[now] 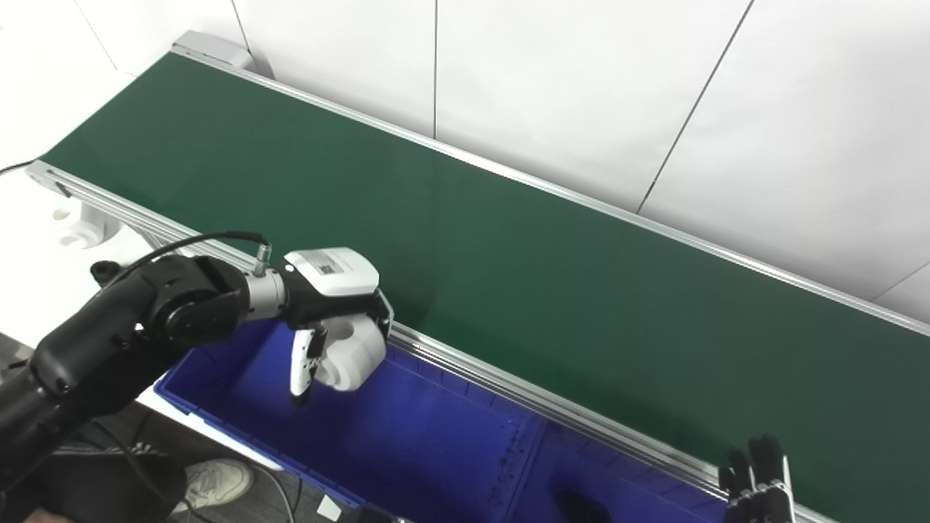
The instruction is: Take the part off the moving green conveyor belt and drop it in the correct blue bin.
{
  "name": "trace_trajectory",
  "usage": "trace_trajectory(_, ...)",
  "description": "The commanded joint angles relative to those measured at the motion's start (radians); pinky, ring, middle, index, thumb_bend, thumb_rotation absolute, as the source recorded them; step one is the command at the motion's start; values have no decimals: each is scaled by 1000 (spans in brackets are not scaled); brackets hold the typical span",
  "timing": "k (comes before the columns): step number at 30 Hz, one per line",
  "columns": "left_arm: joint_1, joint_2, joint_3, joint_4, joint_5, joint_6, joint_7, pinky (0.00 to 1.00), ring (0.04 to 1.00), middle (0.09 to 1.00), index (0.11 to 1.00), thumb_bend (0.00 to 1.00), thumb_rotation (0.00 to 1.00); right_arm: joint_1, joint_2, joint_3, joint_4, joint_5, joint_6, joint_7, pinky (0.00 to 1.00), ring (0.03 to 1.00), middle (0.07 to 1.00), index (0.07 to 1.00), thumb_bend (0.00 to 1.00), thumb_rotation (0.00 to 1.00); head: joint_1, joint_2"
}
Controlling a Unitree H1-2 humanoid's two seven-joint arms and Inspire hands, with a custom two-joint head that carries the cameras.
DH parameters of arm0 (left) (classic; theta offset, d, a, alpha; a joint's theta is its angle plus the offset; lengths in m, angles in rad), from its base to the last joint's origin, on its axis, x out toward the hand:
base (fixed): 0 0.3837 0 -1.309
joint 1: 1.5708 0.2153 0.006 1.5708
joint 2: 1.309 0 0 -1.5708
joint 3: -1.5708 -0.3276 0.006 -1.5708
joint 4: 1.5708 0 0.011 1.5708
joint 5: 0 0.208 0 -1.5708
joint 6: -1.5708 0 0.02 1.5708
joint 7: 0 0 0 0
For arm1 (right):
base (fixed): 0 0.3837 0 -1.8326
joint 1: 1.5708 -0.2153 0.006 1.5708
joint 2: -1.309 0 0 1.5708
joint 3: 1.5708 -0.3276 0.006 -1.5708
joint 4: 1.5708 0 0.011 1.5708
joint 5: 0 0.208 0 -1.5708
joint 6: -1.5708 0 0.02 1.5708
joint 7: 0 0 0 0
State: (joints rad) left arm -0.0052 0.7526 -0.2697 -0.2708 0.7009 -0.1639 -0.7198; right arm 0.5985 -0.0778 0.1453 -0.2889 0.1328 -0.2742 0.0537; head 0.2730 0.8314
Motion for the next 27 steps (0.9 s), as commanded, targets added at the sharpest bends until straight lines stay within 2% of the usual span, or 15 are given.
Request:
trace_trajectory(1, -21, 29, -12, 8, 40, -27, 12, 292, 358, 441, 498, 526, 0, 2, 9, -2, -27, -1, -9, 9, 974, 972, 999, 1000, 857, 1000, -12, 1)
trace_trajectory(3, -23, 31, -25, 24, 54, -46, 21, 286, 348, 435, 498, 526, 0, 3, 11, -2, -31, -3, -6, 9, 971, 969, 999, 1000, 857, 1000, -13, 2)
trace_trajectory(6, -21, 36, -28, 31, 63, -62, 25, 333, 386, 454, 494, 527, 0, 5, 12, -3, -34, -6, -4, 9, 970, 966, 999, 1000, 866, 999, -13, 3)
trace_trajectory(11, -11, 58, 1, 17, 24, -68, 17, 344, 409, 473, 490, 527, 0, 4, 11, -4, -42, -4, 9, 8, 970, 967, 998, 1000, 858, 1000, -12, 1)
trace_trajectory(12, -10, 63, 8, 11, 5, -59, 6, 407, 475, 531, 491, 523, 47, 3, 10, -4, -41, -3, 9, 9, 972, 968, 999, 1000, 852, 1000, -12, 1)
trace_trajectory(13, -10, 64, 12, 8, -9, -53, -1, 438, 512, 574, 554, 710, 200, 1, 10, -5, -40, -1, 9, 10, 971, 968, 998, 1000, 851, 1000, -13, 1)
trace_trajectory(14, -12, 72, 17, 4, -48, -49, -16, 529, 625, 675, 651, 902, 417, -1, 9, -5, -38, -3, 9, 10, 968, 967, 997, 1000, 852, 1000, -14, -1)
trace_trajectory(15, -13, 76, 20, 2, -74, -47, -26, 558, 661, 705, 676, 938, 470, -2, 9, -6, -36, -4, 8, 10, 967, 966, 997, 1000, 853, 1000, -14, -2)
trace_trajectory(16, -22, 83, 19, -10, -120, -13, -71, 583, 692, 731, 697, 969, 515, -4, 8, -6, -35, -5, 9, 11, 966, 966, 997, 1000, 854, 1000, -15, -4)
trace_trajectory(17, -29, 89, 18, -18, -153, 13, -104, 686, 787, 814, 760, 985, 576, -6, 7, -6, -34, -6, 9, 12, 965, 966, 997, 1000, 851, 1000, -15, -4)
trace_trajectory(19, -42, 92, 12, -28, -201, 41, -144, 784, 864, 882, 820, 998, 621, -8, 5, -6, -33, -5, 14, 13, 974, 970, 999, 1000, 850, 1000, -16, -5)
trace_trajectory(21, -51, 90, 9, -30, -227, 35, -150, 806, 874, 894, 839, 1000, 625, -11, 4, -8, -28, -3, 12, 13, 975, 970, 998, 1000, 854, 1000, -18, -6)
trace_trajectory(27, -62, 80, 10, -80, -267, 85, -172, 748, 853, 885, 851, 1000, 595, -16, 5, -11, -25, -9, 17, 10, 968, 965, 992, 1000, 865, 989, -15, -8)
